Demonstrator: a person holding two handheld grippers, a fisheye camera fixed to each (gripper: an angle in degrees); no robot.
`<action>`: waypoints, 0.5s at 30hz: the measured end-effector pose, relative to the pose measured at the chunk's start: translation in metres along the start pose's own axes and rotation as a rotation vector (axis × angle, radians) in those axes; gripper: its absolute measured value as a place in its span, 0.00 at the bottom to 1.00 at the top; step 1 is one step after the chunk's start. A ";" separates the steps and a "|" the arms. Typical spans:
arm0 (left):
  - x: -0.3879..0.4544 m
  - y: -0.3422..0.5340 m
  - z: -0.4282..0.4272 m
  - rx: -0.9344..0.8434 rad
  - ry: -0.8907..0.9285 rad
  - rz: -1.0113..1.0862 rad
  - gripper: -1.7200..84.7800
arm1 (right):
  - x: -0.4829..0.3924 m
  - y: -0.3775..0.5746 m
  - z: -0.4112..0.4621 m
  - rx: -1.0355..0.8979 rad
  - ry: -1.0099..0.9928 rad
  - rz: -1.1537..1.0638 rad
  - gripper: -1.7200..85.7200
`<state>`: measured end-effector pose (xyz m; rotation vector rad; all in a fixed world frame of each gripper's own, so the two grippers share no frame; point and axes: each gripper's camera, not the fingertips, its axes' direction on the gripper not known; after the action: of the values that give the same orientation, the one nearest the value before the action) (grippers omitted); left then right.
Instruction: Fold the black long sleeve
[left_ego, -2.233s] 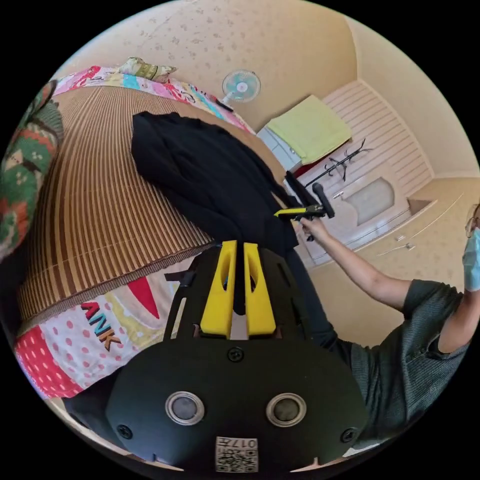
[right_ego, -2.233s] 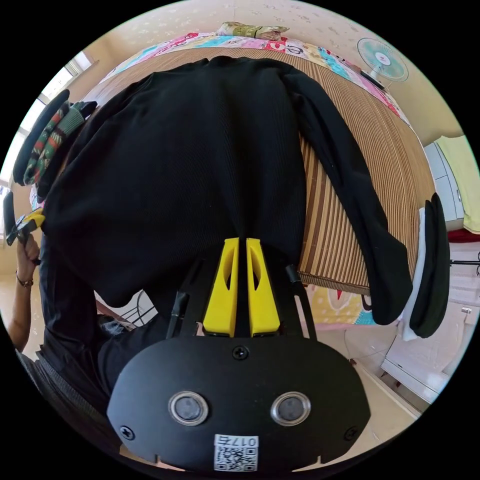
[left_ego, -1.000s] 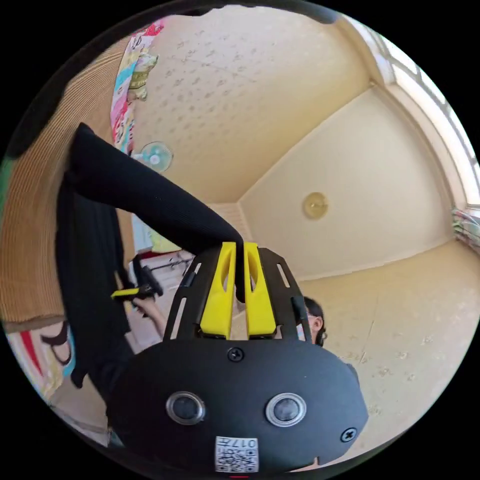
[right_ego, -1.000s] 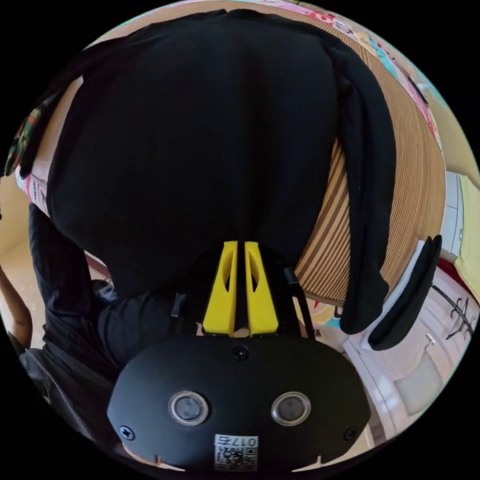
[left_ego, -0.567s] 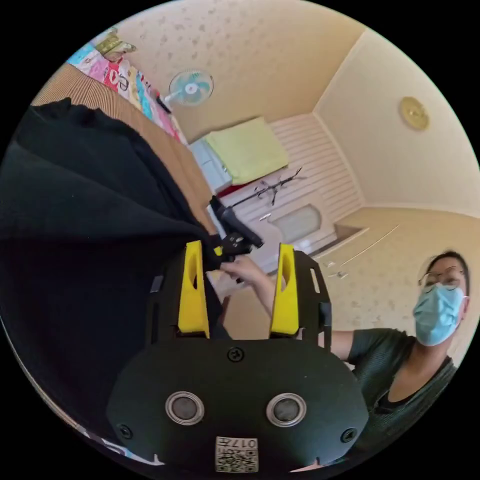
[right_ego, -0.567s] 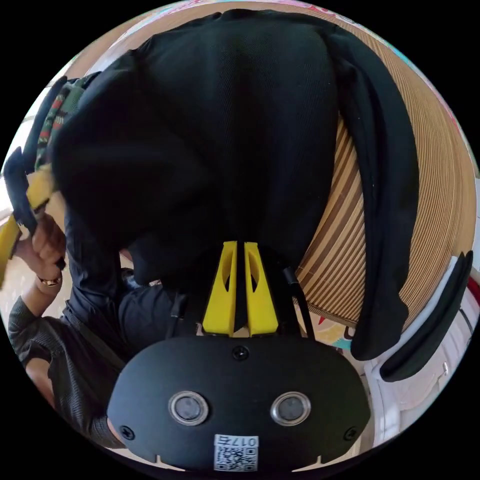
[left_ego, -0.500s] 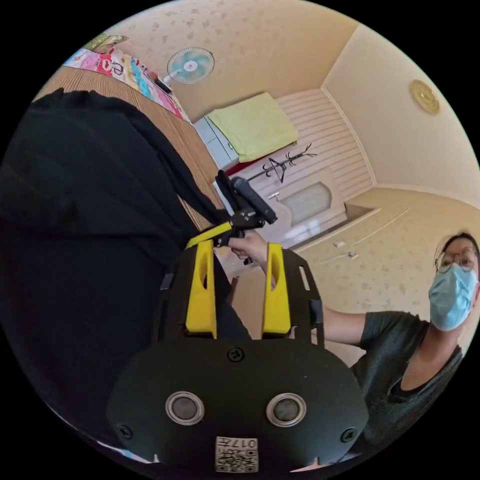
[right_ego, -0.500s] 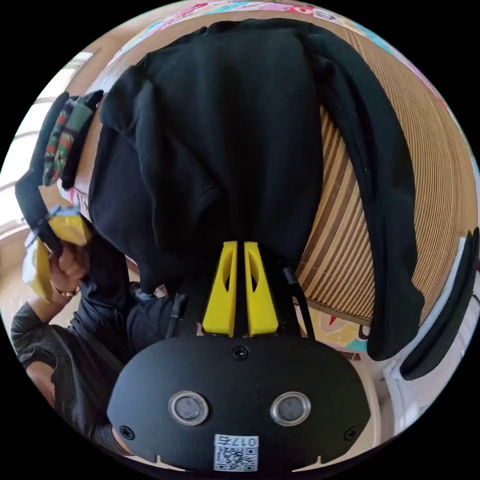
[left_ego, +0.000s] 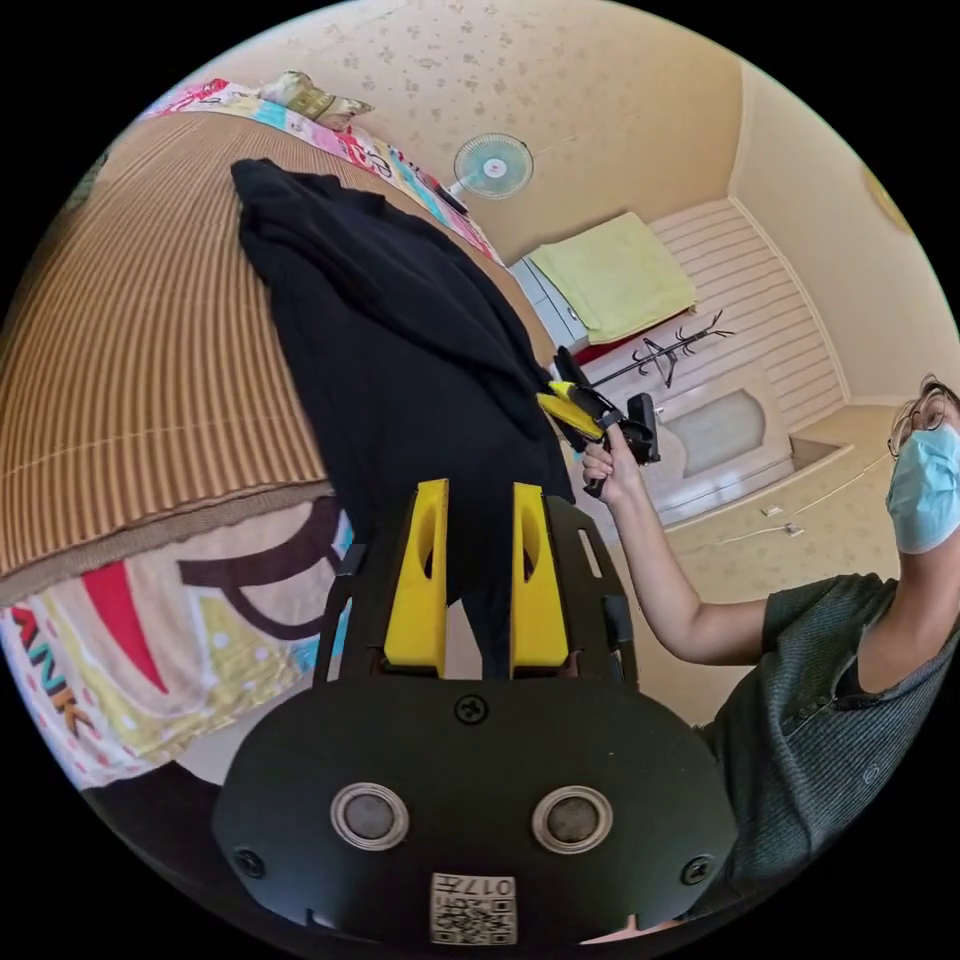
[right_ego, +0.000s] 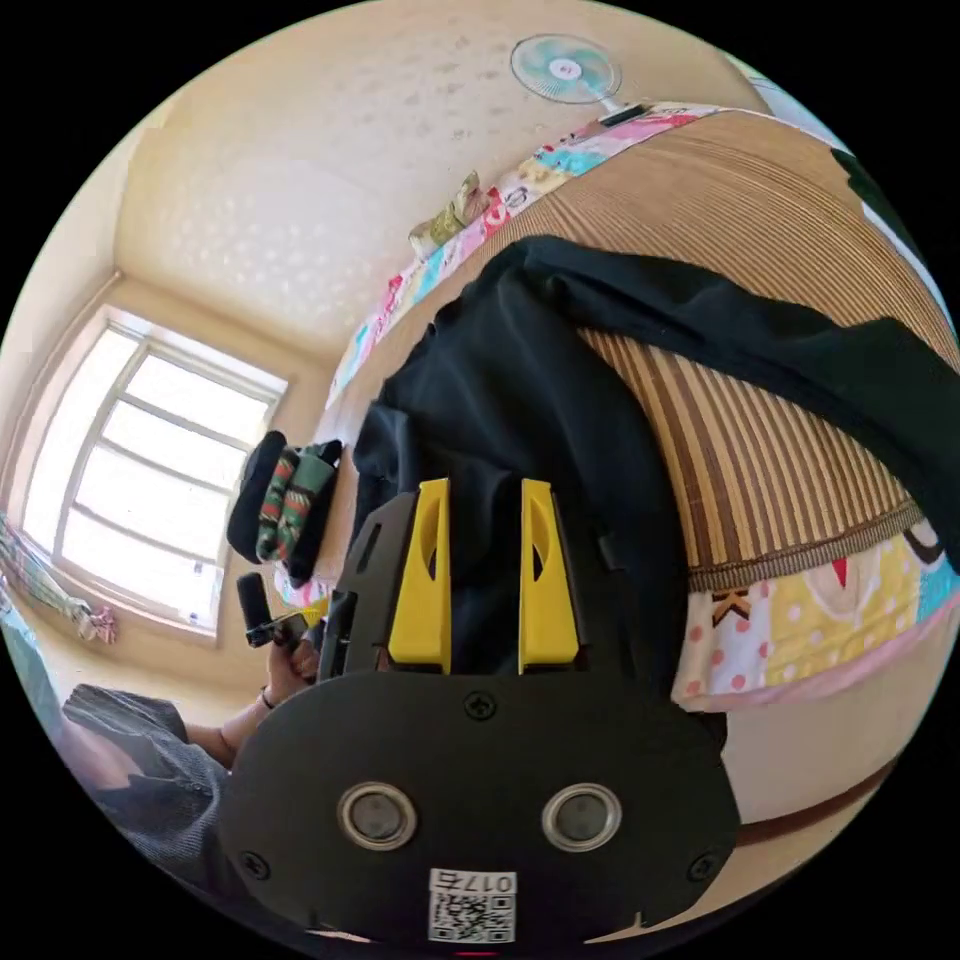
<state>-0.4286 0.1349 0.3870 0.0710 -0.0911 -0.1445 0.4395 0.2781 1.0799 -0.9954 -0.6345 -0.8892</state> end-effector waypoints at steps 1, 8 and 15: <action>0.005 0.001 -0.006 0.005 -0.025 0.005 0.14 | -0.007 -0.005 0.011 -0.050 0.018 -0.027 0.04; 0.035 0.018 -0.017 0.048 -0.103 -0.009 0.14 | -0.175 -0.063 -0.026 0.120 0.387 -0.475 0.04; 0.066 0.020 0.001 0.009 -0.244 -0.048 0.18 | -0.212 -0.138 -0.105 0.410 0.484 -0.416 0.06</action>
<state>-0.3609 0.1453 0.3957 0.0644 -0.3335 -0.2002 0.2197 0.2186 0.9276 -0.2587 -0.5813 -1.2515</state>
